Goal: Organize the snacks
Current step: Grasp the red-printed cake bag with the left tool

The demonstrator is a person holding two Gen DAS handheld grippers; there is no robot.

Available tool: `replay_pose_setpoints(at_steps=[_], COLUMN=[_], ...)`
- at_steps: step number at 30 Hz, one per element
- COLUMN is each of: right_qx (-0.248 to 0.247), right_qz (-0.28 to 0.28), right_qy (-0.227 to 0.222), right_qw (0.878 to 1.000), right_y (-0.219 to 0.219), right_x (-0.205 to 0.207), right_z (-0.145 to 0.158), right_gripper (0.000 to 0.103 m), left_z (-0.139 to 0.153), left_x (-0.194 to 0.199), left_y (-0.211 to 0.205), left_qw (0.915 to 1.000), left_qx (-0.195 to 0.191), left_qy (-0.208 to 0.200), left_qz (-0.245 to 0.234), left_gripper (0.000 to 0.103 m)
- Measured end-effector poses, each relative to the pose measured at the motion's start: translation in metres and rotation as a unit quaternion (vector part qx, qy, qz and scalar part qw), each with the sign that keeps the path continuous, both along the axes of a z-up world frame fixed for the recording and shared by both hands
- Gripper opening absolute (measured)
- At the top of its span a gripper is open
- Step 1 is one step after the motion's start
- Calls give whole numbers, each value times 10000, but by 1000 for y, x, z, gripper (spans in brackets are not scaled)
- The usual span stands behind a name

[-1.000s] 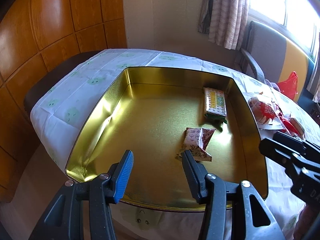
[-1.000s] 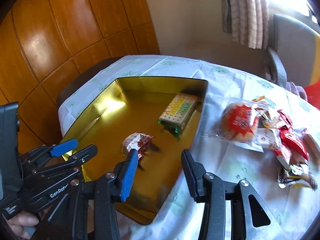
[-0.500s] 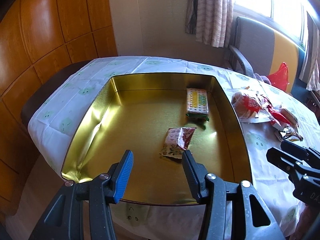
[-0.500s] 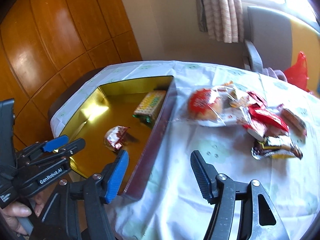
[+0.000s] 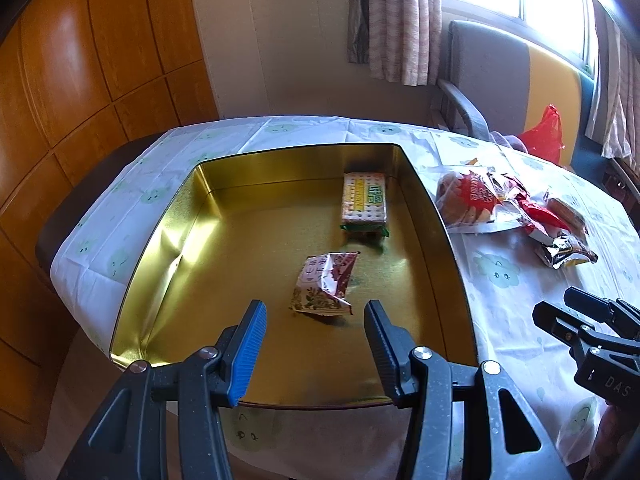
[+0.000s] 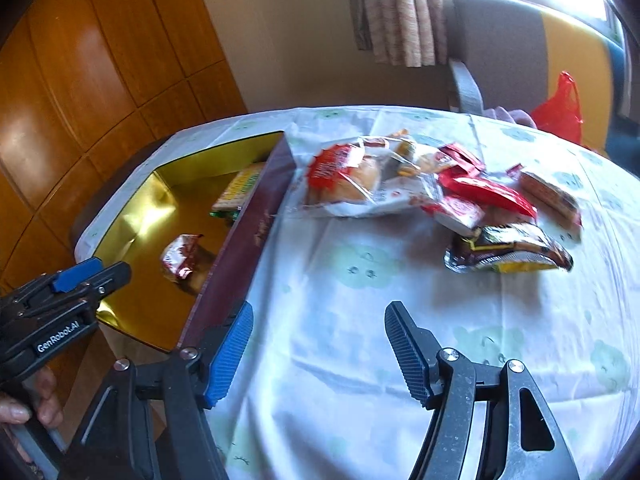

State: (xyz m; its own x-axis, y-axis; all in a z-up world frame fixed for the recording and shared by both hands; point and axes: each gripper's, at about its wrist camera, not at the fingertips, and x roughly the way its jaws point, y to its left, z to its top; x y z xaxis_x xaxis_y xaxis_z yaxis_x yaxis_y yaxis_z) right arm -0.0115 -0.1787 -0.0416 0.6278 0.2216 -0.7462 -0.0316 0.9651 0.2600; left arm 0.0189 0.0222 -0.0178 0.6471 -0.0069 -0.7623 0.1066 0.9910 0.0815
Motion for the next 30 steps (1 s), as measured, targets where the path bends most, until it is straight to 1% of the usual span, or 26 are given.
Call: replay_pose_setpoints(at_steps=[11, 17, 21, 26, 30], right_qx=[-6, 10, 17, 18, 26], right_qz=[-234, -334, -396, -457, -534], right_qy=[108, 161, 193, 225, 234], right_qw=[9997, 9993, 9990, 9987, 9983], right_y=[-15, -21, -24, -29, -36], right_x=[-6, -6, -7, -10, -11], right_z=[-11, -14, -16, -19, -21], right_gripper=[73, 74, 76, 77, 78], left_z=[-4, -6, -1, 17, 29], left_x=[0, 2, 6, 19, 40], left_y=[-14, -21, -32, -52, -80], left_qw=[9997, 9989, 9972, 9926, 9846], left_qx=[63, 43, 32, -22, -95], left_qy=[104, 168, 141, 34, 89], left_qz=[-202, -432, -740, -1213, -1744], left_gripper=[52, 52, 52, 52, 53])
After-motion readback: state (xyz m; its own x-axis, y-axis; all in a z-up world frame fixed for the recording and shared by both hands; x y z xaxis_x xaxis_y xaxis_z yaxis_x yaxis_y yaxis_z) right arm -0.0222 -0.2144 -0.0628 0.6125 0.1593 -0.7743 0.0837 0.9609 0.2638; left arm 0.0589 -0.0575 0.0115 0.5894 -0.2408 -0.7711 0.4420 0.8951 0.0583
